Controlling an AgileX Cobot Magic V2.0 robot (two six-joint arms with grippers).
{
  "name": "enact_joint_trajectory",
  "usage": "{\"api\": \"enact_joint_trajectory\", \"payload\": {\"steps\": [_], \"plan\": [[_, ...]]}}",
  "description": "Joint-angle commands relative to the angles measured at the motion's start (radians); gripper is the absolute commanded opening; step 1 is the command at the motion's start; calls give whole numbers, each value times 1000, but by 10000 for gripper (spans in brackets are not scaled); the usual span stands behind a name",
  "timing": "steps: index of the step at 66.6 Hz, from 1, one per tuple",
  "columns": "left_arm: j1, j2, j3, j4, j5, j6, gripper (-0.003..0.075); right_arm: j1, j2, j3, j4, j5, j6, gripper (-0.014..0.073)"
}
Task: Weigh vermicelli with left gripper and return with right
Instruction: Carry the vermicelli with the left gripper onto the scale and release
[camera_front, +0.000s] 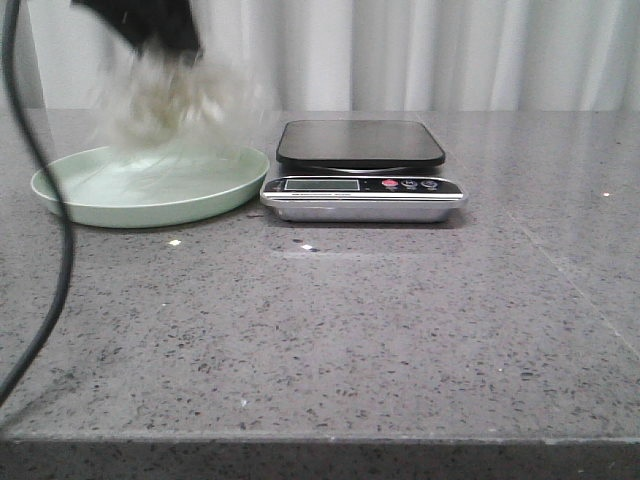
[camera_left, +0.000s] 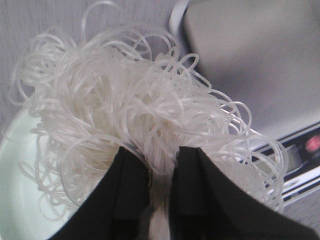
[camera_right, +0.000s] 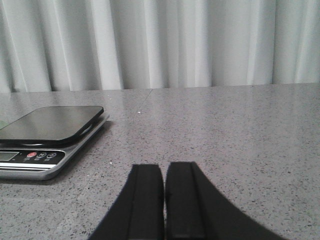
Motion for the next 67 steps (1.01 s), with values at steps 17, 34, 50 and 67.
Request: {"api": "enact_joint_trajectory", "payload": {"steps": [17,34,50,67], "plan": [[-142,-15,-229,-23,-88,0,126,-2,-13,-9,-1,-82,0,188],[-195,103,-247,-24,-100,0,127,0,-13,-9,-1,-82,0,188],[-218,165,-247,-28,-118,0,275,0,-13,-9,-1,-82,0,188],[-221,162,-288,-49,-76,0,547,0,-13,-9,-1,-82,0,188]]}}
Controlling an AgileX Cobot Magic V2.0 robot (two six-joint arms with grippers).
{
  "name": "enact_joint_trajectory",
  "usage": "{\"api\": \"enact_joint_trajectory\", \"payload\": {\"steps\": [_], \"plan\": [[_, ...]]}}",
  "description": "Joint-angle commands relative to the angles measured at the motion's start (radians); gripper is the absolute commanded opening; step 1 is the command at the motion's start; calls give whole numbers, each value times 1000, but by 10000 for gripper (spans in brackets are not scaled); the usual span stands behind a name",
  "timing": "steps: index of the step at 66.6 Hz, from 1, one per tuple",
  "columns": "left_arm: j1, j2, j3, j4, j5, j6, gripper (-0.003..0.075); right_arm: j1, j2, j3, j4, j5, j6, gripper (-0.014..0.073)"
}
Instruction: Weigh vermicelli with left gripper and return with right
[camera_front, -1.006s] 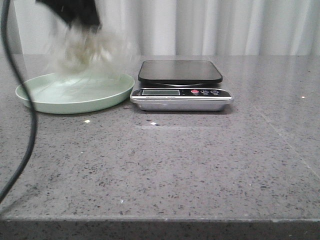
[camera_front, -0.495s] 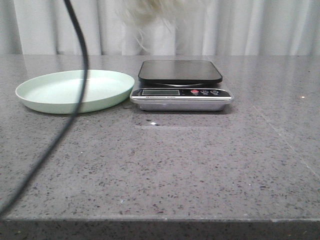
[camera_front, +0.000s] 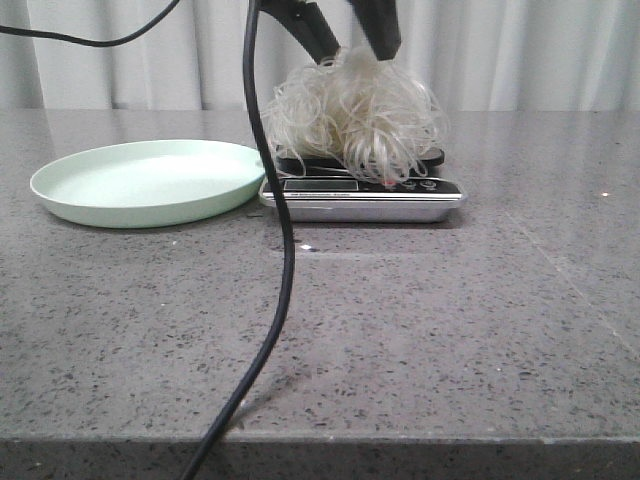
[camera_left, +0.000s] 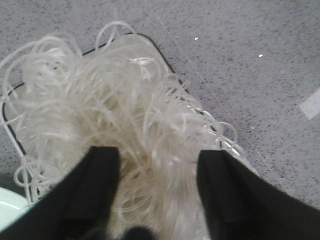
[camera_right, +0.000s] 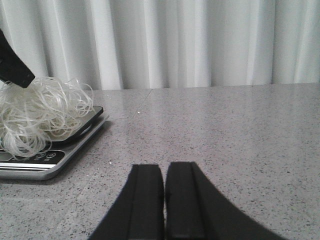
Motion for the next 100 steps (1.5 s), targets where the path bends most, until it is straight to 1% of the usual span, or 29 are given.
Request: {"api": "enact_joint_trajectory", "payload": {"steps": [1,10,15,23,27,28,35,40,45,46,47,48,49,50,53,54,55,59,60,61,64,65,66,67,74,75,78,90,100], "plan": [[-7,-63,-73,-24,-18,0,547,0,-13,-9,-1,-82,0,188],[4,-83,-153,-8,59,0,545,0,-13,-9,-1,-82,0,188],[8,-115,-157,-4,63,0,545,0,-13,-9,-1,-82,0,188],[15,-181,-157,58,63,0,538,0,-13,-9,-1,-82,0,188],[18,-218,-148,83,62,0,518,0,-13,-9,-1,-82,0,188],[18,-238,-139,101,59,0,499,0,-13,-9,-1,-82,0,188],[18,-306,-90,141,51,0,446,0,-13,-9,-1,-82,0,188],[18,-394,3,146,11,0,397,0,-13,-9,-1,-82,0,188],[18,-456,80,155,-28,0,370,0,-13,-9,-1,-82,0,188],[18,-490,122,157,-46,0,358,0,-13,-9,-1,-82,0,188],[18,-490,122,157,-46,0,358,0,-13,-9,-1,-82,0,188],[18,-525,178,159,-68,0,352,0,-13,-9,-1,-82,0,188],[18,-525,178,159,-68,0,352,0,-13,-9,-1,-82,0,188],[18,-571,223,159,-85,0,347,0,-13,-9,-1,-82,0,188],[18,-609,270,159,-104,0,344,0,-13,-9,-1,-82,0,188],[18,-658,329,159,-129,0,344,0,-13,-9,-1,-82,0,188],[18,-658,329,159,-129,0,344,0,-13,-9,-1,-82,0,188],[18,-739,425,159,-171,0,344,0,-13,-9,-1,-82,0,188],[18,-770,473,159,-194,0,344,0,-13,-9,-1,-82,0,188],[18,-770,473,159,-194,0,344,0,-13,-9,-1,-82,0,188],[18,-864,566,159,-242,0,344,0,-13,-9,-1,-82,0,188],[18,-864,566,159,-242,0,344,0,-13,-9,-1,-82,0,188],[18,-906,611,159,-267,0,344,0,-13,-9,-1,-82,0,188],[18,-906,611,159,-267,0,344,0,-13,-9,-1,-82,0,188],[18,-1069,783,159,-340,0,344,0,-13,-9,-1,-82,0,188],[18,-1069,783,159,-340,0,344,0,-13,-9,-1,-82,0,188],[18,-1151,861,159,-364,0,344,0,-13,-9,-1,-82,0,188],[18,-1380,1065,161,-415,0,344,0,-13,-9,-1,-82,0,188],[18,-1575,1204,161,-421,0,344,0,-13,-9,-1,-82,0,188]]}}
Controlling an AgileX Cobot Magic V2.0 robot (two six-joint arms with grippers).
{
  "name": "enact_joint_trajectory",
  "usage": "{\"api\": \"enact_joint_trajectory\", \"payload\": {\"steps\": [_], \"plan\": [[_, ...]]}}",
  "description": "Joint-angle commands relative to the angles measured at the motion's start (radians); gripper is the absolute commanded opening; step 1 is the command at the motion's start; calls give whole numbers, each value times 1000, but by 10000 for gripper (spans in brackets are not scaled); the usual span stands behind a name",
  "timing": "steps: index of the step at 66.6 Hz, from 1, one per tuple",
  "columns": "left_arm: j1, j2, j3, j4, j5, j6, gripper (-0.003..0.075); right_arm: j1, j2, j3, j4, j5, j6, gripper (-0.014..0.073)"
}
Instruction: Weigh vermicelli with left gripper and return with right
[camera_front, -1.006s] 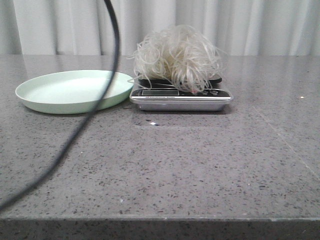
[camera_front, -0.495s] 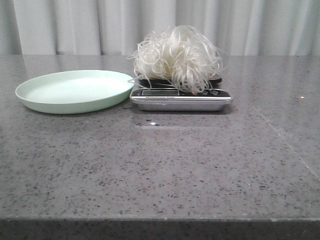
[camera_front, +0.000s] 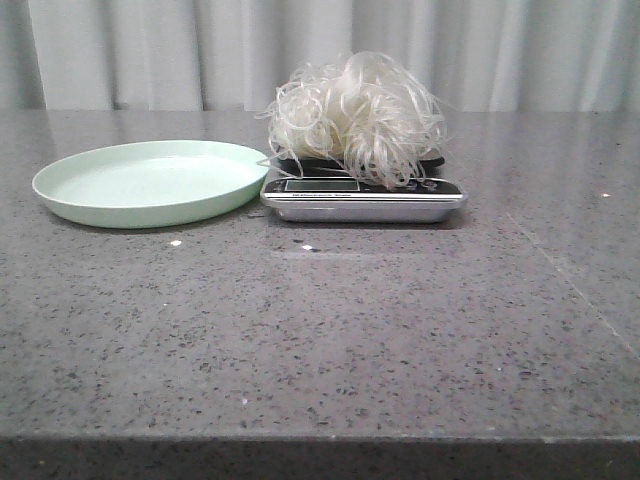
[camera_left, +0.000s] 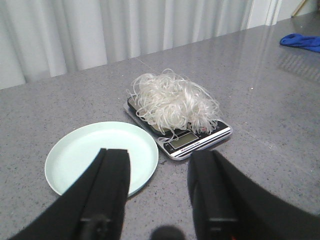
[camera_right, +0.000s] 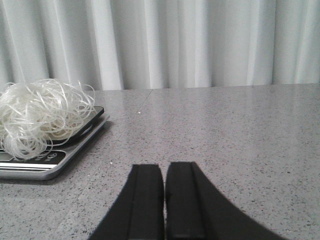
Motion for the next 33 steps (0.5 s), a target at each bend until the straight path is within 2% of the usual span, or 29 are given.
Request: {"api": "enact_joint_trajectory", "payload": {"steps": [1,19,24,28,33], "plan": [[0,-129,67,-1,-89,0,344,0,-13,-9,-1,-82,0,188],[0,-460,247,-1,-89,0,344,-3,-12,-9,-1,-82,0,188],[0,-456,268,6,-67,0,340,-3,-12,-9,-1,-82,0,188],[0,-437,285,8,-63,0,312,-3,-12,-9,-1,-82,0,188],[0,-438,300,5,-86,0,227,-2,-11,-9,-1,-82,0,188]]}}
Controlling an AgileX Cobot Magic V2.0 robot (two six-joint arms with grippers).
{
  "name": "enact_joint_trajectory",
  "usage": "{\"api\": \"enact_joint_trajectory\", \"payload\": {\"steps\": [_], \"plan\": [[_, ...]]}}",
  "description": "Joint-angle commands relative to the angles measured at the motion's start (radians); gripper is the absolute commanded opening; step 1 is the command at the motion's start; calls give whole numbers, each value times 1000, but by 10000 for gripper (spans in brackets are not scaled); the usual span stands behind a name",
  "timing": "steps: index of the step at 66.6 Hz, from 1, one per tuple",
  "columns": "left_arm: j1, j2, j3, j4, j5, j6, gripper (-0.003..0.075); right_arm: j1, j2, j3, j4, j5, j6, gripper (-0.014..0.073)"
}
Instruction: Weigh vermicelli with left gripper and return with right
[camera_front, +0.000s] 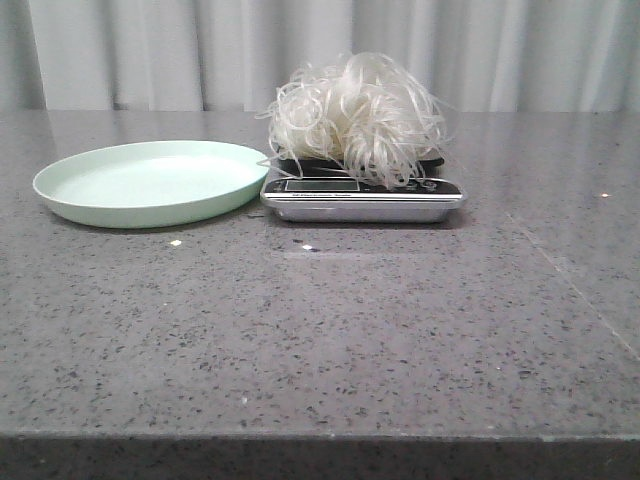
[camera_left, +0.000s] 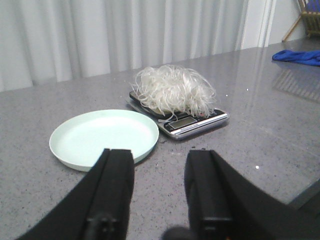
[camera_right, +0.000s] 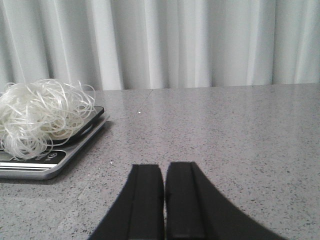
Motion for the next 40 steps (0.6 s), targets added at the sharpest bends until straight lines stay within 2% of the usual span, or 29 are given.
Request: {"api": "enact_joint_trajectory", "payload": {"steps": [1,5,20,30,35,40], "plan": [[0,4,-12,-1,-95,0,210,-2,-11,-9,-1,-81,0,188],[0,2,-12,-1,-100,0,123,-2,-11,-9,-1,-81,0,188],[0,2,-12,8,-102,0,127,-2,-11,-9,-1,-81,0,188],[0,2,-12,8,-108,0,127,-1,-11,-42,11,-145,0,188],[0,2,-12,1,-108,0,127,-1,0,-103,11,-130,0,188],[0,2,-12,-1,-108,0,127,0,54,-212,10,-46,0,188]]}}
